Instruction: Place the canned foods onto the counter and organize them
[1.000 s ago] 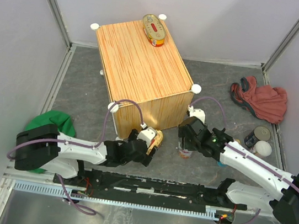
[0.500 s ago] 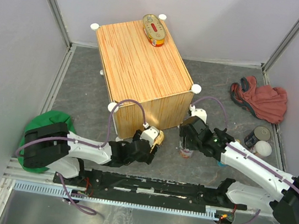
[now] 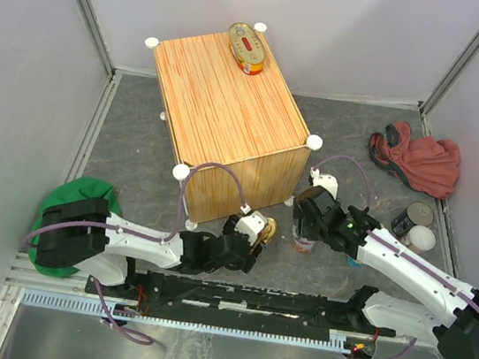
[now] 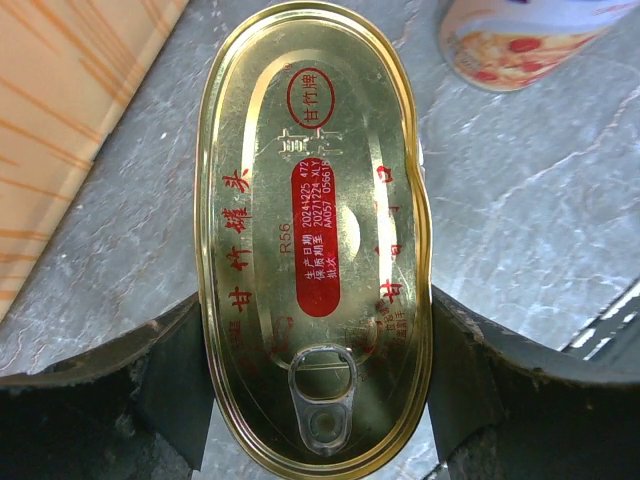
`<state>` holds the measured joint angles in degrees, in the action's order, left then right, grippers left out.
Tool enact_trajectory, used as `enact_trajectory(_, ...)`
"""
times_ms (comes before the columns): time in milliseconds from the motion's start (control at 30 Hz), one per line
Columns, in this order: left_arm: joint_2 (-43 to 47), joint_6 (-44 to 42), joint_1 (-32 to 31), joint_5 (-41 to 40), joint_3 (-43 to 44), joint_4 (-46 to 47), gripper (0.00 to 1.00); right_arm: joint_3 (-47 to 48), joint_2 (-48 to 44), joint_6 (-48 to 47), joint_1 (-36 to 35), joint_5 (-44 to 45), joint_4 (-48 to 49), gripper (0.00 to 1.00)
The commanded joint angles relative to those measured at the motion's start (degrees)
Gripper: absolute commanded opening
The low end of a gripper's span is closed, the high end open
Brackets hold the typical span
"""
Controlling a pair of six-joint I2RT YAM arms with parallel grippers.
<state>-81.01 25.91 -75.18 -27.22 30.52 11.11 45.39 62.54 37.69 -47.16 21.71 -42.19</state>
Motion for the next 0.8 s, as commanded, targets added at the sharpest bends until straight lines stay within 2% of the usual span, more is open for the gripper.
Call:
enact_trajectory(0,3.1,1.3,-2.9,-5.5,5.4,1.0,0.14,0.0,-1.9,-0.4,0.6,2.5,0.2,0.75)
enact_trajectory(133,4.3,1.6,-5.2,-9.7,8.1,-3.1,0.07,-0.3,-2.1,-0.5,1.1,2.4,0.2,0.79)
enact_trajectory(433,8.6,6.1,-9.8,-17.2,16.0,-16.8,0.05,-0.5,-3.2,-0.8,2.6,2.5,0.5,0.88)
enact_trajectory(533,9.8,8.9,-10.1,-18.5,23.2,-26.2,0.04,-0.5,-3.7,-0.8,2.8,2.2,0.9,0.91)
enact_trajectory(767,7.2,11.3,-10.3,-21.4,39.5,-41.4,0.03,0.1,-5.5,-0.9,2.9,2.2,0.4,0.92)
